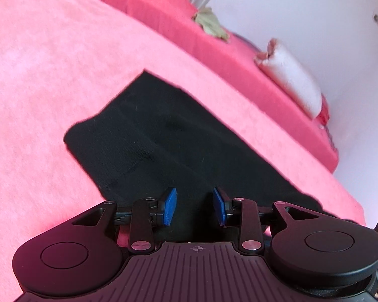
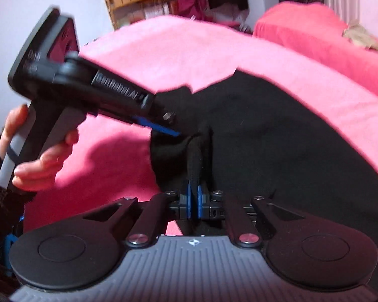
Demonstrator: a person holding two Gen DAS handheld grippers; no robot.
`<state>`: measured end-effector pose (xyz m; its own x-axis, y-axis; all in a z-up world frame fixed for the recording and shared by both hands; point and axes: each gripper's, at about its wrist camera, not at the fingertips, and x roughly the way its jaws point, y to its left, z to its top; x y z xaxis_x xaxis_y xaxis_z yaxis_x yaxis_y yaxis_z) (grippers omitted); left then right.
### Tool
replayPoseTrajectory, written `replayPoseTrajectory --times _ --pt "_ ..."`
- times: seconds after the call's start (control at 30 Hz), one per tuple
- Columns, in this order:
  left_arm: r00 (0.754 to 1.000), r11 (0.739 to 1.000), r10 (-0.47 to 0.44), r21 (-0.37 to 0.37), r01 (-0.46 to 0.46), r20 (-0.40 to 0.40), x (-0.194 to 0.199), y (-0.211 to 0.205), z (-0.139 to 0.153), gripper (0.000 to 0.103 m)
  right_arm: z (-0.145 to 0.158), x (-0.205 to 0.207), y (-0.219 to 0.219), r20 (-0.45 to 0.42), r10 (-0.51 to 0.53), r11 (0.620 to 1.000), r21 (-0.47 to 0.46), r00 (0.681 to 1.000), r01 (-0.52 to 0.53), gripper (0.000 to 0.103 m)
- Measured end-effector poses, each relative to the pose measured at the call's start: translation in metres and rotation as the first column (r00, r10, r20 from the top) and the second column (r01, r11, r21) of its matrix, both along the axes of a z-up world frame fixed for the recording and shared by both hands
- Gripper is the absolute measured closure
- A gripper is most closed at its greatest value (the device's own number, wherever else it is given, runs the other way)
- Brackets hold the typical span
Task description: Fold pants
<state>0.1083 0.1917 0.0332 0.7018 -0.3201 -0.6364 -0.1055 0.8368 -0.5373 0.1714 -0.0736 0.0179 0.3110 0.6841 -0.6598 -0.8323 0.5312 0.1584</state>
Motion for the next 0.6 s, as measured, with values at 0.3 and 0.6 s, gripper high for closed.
replayPoseTrajectory --times 0.3,0.6 --pt "0.982 0.999 0.041 0.009 -0.043 0.183 0.023 0.0 0.043 0.0 0.042 0.086 -0.007 0.16 -0.202 0.978 0.081 0.966 0.191 0.095" --pt "0.995 0.995 0.051 0.084 -0.058 0.085 0.037 -0.006 0.018 0.0 -0.02 0.118 -0.011 0.016 -0.214 0.977 0.006 0.977 0.214 0.073"
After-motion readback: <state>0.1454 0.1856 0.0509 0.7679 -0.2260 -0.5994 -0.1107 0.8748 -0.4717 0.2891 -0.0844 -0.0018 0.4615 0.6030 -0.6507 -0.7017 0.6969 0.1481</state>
